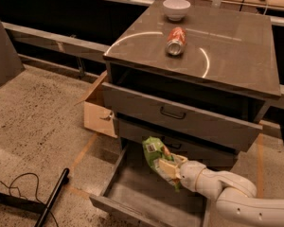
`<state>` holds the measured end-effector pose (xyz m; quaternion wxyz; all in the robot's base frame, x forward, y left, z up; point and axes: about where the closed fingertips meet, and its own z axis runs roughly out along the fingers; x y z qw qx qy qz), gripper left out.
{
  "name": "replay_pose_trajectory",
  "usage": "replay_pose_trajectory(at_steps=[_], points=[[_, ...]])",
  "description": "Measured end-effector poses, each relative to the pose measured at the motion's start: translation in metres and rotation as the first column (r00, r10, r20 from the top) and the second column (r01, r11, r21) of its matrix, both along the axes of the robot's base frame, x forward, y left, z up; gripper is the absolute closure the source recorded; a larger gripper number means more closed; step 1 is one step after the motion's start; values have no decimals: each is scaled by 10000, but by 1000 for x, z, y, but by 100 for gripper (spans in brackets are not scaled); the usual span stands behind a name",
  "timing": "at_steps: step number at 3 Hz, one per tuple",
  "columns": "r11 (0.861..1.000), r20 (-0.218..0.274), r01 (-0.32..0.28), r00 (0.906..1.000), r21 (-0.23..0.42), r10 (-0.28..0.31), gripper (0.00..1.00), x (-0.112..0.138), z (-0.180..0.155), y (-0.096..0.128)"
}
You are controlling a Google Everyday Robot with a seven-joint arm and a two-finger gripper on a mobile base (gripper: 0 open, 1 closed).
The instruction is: Pick green rice chip bag from bottom drawer and place on counter
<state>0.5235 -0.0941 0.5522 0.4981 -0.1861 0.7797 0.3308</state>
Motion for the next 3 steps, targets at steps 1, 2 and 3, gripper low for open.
replay_pose_trajectory(at_steps=[1,2,3], points=[[9991,791,-421,9960,42,417,100,-5,59,-8],[9926,1701,-1214,9782,12,1195,100,1,125,-12],[9701,2439,-2426,9411,45,2342,100,9,185,-23]])
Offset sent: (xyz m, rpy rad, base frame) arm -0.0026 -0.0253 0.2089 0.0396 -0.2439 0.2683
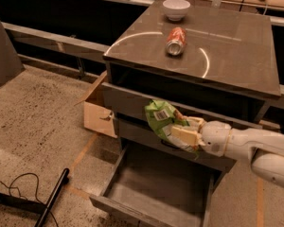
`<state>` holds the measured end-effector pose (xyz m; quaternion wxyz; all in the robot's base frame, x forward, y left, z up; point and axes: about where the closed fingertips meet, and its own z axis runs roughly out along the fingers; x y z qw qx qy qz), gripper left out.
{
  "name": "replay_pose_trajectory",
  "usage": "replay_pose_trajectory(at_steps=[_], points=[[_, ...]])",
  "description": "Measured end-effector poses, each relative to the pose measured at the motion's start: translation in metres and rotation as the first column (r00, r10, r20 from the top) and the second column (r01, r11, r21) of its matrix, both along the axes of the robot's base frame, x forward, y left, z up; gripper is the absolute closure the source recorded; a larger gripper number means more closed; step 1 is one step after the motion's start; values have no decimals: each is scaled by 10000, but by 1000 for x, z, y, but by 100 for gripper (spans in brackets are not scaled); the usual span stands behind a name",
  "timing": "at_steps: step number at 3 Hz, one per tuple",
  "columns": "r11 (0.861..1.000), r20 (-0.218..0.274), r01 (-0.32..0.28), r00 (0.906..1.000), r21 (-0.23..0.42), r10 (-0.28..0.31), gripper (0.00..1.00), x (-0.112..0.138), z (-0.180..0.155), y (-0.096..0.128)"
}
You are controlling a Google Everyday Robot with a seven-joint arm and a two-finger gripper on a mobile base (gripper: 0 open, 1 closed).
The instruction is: Pick green rice chip bag from bottom drawer and place on counter
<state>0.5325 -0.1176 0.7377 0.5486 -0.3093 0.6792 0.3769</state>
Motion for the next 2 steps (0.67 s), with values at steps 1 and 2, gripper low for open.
replay_pose_trajectory(at_steps=[1,2], points=[[9954,-141,-906,9957,305,911,100,-16,13,3],[9956,131,-860,9962,366,855,100,-8,20,7]])
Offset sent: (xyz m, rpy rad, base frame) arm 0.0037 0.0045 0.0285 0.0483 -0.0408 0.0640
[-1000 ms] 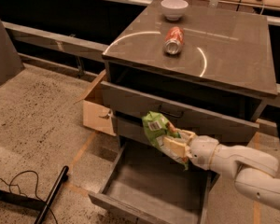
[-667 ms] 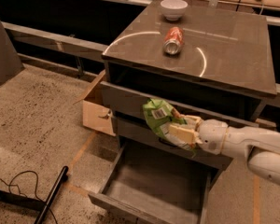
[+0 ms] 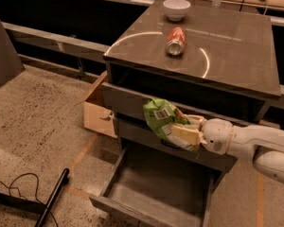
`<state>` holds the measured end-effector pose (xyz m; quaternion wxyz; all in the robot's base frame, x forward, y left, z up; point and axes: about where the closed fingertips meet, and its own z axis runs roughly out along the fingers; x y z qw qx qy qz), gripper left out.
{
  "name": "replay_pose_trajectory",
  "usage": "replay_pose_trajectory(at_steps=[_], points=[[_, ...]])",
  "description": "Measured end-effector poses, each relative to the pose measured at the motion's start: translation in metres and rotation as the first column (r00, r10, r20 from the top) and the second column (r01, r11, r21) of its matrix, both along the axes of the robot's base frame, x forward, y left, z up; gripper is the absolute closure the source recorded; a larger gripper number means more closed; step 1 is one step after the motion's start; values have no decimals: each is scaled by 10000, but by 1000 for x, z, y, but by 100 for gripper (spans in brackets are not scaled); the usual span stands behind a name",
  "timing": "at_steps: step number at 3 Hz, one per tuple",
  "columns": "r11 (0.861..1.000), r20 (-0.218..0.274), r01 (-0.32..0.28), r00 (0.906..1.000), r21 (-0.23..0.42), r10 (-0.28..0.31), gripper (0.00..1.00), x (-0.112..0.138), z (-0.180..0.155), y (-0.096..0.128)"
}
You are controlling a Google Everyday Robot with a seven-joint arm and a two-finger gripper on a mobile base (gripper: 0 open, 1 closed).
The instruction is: Pick green rice chip bag from bottom drawer and place on counter
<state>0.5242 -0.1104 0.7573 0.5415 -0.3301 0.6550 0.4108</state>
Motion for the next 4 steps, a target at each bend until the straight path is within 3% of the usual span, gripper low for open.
replay_pose_trajectory(at_steps=[1,2,4], points=[[9996,934,78,9956,-278,-52,100,29,43,-8],[9970,1694,69,9855,-777,63,100,53,76,-19],[9876,2532,366,9674,-1529,33,100,80,136,-39]])
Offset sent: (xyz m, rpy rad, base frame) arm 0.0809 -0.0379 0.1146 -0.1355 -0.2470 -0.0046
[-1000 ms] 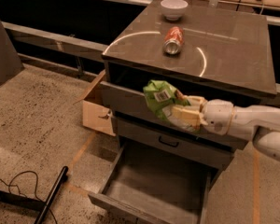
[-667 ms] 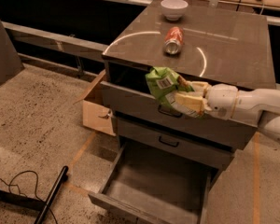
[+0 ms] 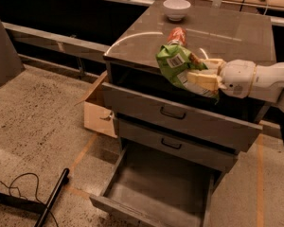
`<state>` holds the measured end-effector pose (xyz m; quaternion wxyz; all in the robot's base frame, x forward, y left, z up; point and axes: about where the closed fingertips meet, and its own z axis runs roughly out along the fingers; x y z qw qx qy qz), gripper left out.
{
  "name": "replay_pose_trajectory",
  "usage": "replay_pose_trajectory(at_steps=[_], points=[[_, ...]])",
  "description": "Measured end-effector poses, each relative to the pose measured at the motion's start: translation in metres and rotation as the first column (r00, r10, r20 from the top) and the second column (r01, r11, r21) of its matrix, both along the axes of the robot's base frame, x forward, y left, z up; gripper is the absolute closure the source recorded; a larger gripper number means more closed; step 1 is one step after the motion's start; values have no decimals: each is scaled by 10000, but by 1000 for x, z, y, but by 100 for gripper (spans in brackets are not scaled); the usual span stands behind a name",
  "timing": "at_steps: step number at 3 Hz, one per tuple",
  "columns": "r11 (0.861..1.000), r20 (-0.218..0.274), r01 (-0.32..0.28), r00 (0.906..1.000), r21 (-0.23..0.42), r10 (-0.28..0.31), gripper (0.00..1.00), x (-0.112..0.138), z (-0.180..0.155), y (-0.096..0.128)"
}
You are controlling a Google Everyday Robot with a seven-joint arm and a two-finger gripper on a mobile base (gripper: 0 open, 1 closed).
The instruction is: Pick green rice chip bag from bottom drawer and place on counter
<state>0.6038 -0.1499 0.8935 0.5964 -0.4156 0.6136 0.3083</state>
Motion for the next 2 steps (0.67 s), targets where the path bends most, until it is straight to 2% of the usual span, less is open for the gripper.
replay_pose_trajectory(at_steps=[1,2], points=[[9974,386,181,9991,-692,-154,100,14,24,-11],[9821,880,765,9942,-1719,-621,100,33,30,-25]])
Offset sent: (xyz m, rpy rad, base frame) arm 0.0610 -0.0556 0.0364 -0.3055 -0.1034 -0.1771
